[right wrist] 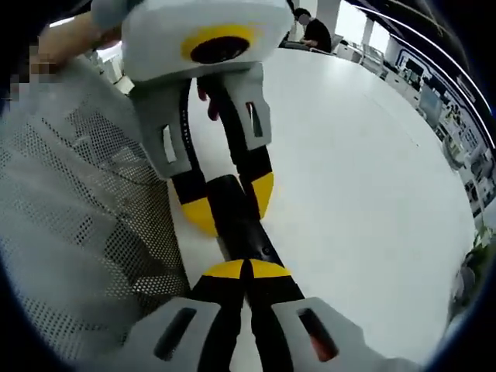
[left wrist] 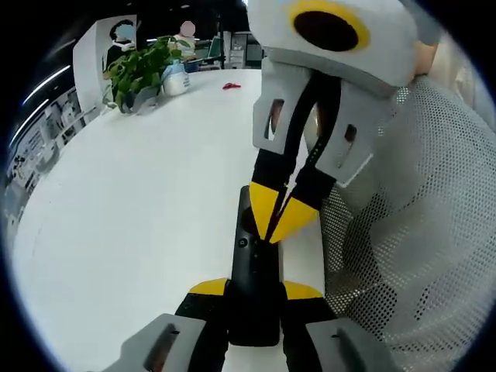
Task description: Press the specified remote control buttons in sequence, fully releasing each button before pressing the next.
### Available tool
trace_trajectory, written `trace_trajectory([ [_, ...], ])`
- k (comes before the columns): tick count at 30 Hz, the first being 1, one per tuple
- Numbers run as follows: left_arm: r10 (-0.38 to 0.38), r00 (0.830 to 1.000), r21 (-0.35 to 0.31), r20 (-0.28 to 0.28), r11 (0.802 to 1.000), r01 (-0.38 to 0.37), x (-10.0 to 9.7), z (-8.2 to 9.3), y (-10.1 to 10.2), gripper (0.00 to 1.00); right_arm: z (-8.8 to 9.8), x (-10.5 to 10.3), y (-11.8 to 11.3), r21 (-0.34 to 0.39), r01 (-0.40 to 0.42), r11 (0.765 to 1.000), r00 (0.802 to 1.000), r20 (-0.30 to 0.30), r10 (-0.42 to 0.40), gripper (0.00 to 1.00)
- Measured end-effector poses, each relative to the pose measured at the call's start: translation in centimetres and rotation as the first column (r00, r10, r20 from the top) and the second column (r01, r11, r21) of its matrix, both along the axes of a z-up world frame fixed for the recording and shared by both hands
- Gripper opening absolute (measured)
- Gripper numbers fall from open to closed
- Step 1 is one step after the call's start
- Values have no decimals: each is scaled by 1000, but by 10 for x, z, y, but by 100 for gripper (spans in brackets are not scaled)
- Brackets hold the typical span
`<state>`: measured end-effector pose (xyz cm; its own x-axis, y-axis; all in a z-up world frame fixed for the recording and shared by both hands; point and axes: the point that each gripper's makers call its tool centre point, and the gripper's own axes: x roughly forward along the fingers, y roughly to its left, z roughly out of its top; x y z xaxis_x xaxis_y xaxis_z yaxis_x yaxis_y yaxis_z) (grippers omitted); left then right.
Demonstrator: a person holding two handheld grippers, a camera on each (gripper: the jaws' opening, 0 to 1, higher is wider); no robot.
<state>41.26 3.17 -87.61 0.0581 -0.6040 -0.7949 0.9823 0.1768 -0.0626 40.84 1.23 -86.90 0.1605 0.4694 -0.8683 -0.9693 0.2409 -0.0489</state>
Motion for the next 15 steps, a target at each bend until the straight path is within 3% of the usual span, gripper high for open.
trace_trajectory([
  [4,-1,1000,-3,0,1000,1,0,0,0,25,1,0,1,-22,-85,996,994,73,86,0],
  [7,-7,1000,-5,3,1000,7,0,0,0,25,0,-2,1,-86,-215,973,959,170,227,0],
  [9,3,1000,-15,-13,1000,-3,-1,1,-1,25,-2,-7,1,-124,-277,953,935,194,297,0],
  [10,11,1000,-15,-19,1000,-11,0,1,-1,25,-1,-5,2,-157,-311,937,910,233,342,0],
  [12,1,1000,-17,-11,1000,-1,-1,1,-1,25,-2,-5,3,-199,-350,915,881,261,394,0],
  [15,-1,1000,-16,-9,1000,1,-1,1,-1,25,-2,-6,3,-242,-371,896,859,276,431,0],
])
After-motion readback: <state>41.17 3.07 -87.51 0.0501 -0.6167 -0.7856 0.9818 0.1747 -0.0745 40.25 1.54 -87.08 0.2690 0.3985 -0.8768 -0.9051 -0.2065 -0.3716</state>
